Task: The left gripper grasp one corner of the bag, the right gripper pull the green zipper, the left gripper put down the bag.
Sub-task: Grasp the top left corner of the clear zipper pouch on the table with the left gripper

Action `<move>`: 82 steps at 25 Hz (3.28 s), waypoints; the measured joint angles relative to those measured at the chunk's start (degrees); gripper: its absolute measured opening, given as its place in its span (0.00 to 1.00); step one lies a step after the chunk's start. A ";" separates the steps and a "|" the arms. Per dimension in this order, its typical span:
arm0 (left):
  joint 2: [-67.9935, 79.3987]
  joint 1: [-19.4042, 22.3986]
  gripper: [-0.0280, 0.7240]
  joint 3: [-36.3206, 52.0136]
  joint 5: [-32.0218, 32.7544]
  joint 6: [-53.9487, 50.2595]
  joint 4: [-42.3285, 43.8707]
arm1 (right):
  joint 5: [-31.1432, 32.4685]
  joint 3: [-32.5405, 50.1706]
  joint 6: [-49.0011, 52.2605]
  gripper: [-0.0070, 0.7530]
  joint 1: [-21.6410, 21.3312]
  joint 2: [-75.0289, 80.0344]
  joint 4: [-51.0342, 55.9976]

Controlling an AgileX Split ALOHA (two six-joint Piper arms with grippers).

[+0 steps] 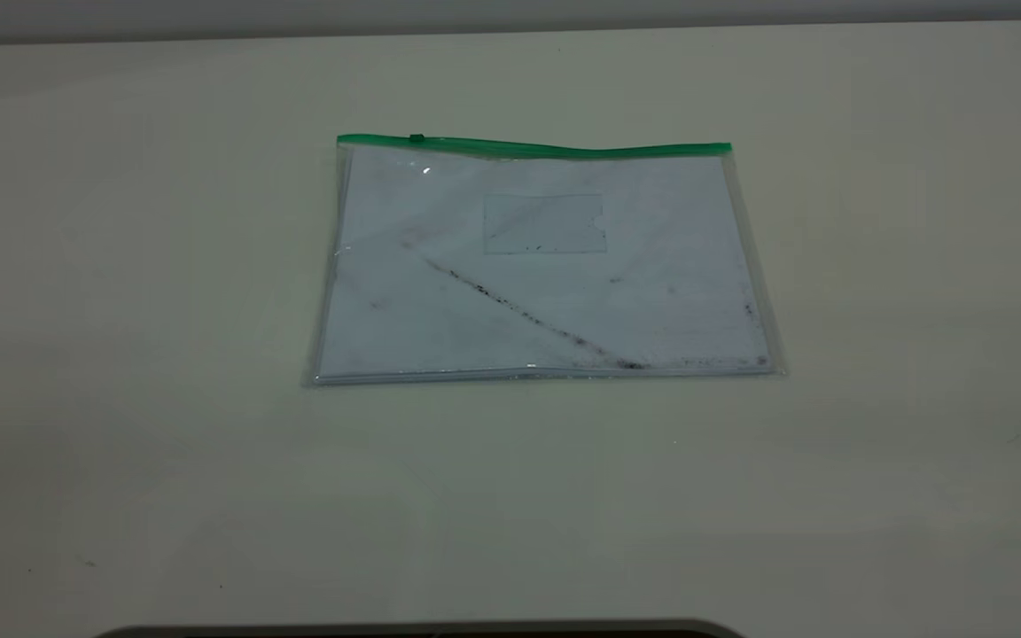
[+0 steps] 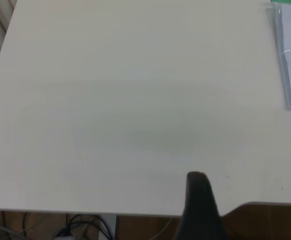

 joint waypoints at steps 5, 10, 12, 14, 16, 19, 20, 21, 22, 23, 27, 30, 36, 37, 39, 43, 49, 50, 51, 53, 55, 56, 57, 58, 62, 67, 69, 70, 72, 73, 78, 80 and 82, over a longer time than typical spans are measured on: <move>0.00 0.00 0.82 0.00 0.00 0.05 0.00 | 0.00 0.00 0.00 0.32 0.00 0.00 0.00; 0.00 0.00 0.82 0.00 0.00 0.05 0.00 | 0.00 0.00 0.00 0.32 0.00 0.00 0.00; 0.00 0.00 0.82 0.00 0.00 0.05 0.00 | 0.00 0.00 0.00 0.32 0.00 0.00 0.00; 0.00 0.00 0.82 0.00 0.00 0.05 0.00 | 0.00 0.00 0.00 0.32 0.00 0.00 0.00; 0.00 0.00 0.82 0.00 0.00 0.05 0.00 | 0.00 0.00 0.00 0.32 0.00 0.00 0.00; 0.00 0.00 0.82 0.00 0.00 0.05 0.00 | 0.00 0.00 0.00 0.32 0.00 0.00 0.00; 0.00 0.00 0.82 0.00 0.00 0.05 0.00 | 0.00 0.00 0.00 0.32 0.00 0.00 0.00; 0.00 0.00 0.82 0.00 0.00 0.05 0.00 | 0.00 0.00 0.00 0.32 0.00 0.00 0.00; 0.00 0.00 0.82 0.00 0.00 0.05 0.00 | 0.00 0.00 0.00 0.32 0.00 0.00 0.00; 0.00 0.00 0.82 0.00 0.00 0.05 0.00 | 0.00 0.00 0.00 0.32 0.00 0.00 0.00; 0.00 0.00 0.82 0.00 0.00 0.05 0.00 | 0.00 0.00 0.00 0.32 0.00 0.00 0.00; 0.00 0.00 0.82 0.00 0.00 0.00 0.00 | 0.00 0.00 0.00 0.32 0.00 0.00 0.00; 0.00 0.00 0.82 0.00 0.00 -0.06 0.00 | 0.00 0.00 0.00 0.32 0.00 0.00 0.00; 0.00 0.00 0.82 0.00 0.00 -0.06 0.00 | 0.00 0.00 0.00 0.32 0.00 0.00 0.00; 0.00 0.00 0.82 0.00 0.00 -0.06 0.00 | 0.00 0.00 0.00 0.32 0.00 0.00 0.00; 0.00 0.00 0.82 0.00 0.00 -0.06 0.00 | 0.00 0.00 0.00 0.32 0.00 0.00 0.62; 1.78 0.00 0.82 -0.98 -0.18 -0.94 0.00 | -0.28 0.00 0.00 0.39 0.00 0.00 2.57; 3.45 0.00 0.82 -1.76 -0.65 -1.09 0.00 | -0.41 0.00 0.00 0.42 0.00 0.00 2.74; 5.23 0.00 0.82 -2.35 -1.80 -1.13 0.00 | -0.55 0.00 0.00 0.46 0.00 0.00 3.20; 10.79 0.00 0.82 -3.41 -4.81 -1.13 0.00 | -1.41 -0.27 0.00 0.56 0.00 0.06 4.43; 16.94 0.00 0.82 -4.20 -8.06 -1.13 -0.41 | -2.54 -1.19 0.00 0.64 0.00 1.91 5.18; 20.55 0.00 0.82 -4.72 -10.15 -1.13 -0.41 | -3.11 -1.89 0.00 0.68 0.00 3.30 5.30; 24.28 0.00 0.82 -5.39 -12.02 -1.13 -0.47 | -3.68 -2.74 0.00 0.71 0.00 5.38 5.30; 28.09 0.00 0.82 -6.07 -14.34 -1.08 -0.59 | -4.16 -3.54 0.00 0.73 0.00 7.67 5.30; 42.41 0.00 0.82 -10.03 -21.95 -0.07 -2.26 | -7.31 -7.03 -0.24 0.77 0.00 16.96 5.30; 61.55 0.00 0.82 -15.77 -29.35 3.59 -5.23 | -13.23 -8.80 -1.00 0.77 0.00 26.55 5.57; 68.24 0.00 0.82 -18.79 -30.72 5.89 -7.78 | -15.00 -8.80 -1.16 0.77 0.00 30.17 6.17; 71.67 0.00 0.82 -20.49 -31.31 7.27 -9.63 | -15.50 -8.80 -1.22 0.77 0.00 31.91 6.80; 78.16 0.00 0.82 -23.55 -32.25 11.46 -13.73 | -16.60 -8.80 -1.66 0.77 0.00 34.87 8.14; 80.75 0.00 0.82 -24.61 -32.91 13.78 -16.20 | -17.05 -8.80 -1.99 0.77 0.00 36.42 8.84; 94.05 0.00 0.82 -29.01 -37.92 26.56 -28.49 | -20.47 -8.80 -5.02 0.77 0.00 43.45 13.10; 98.41 0.00 0.82 -30.82 -39.13 32.07 -33.21 | -22.52 -8.80 -6.75 0.77 0.00 46.68 14.78; 103.01 0.00 0.82 -32.88 -39.76 37.00 -38.74 | -25.05 -8.80 -8.43 0.77 0.00 49.91 16.25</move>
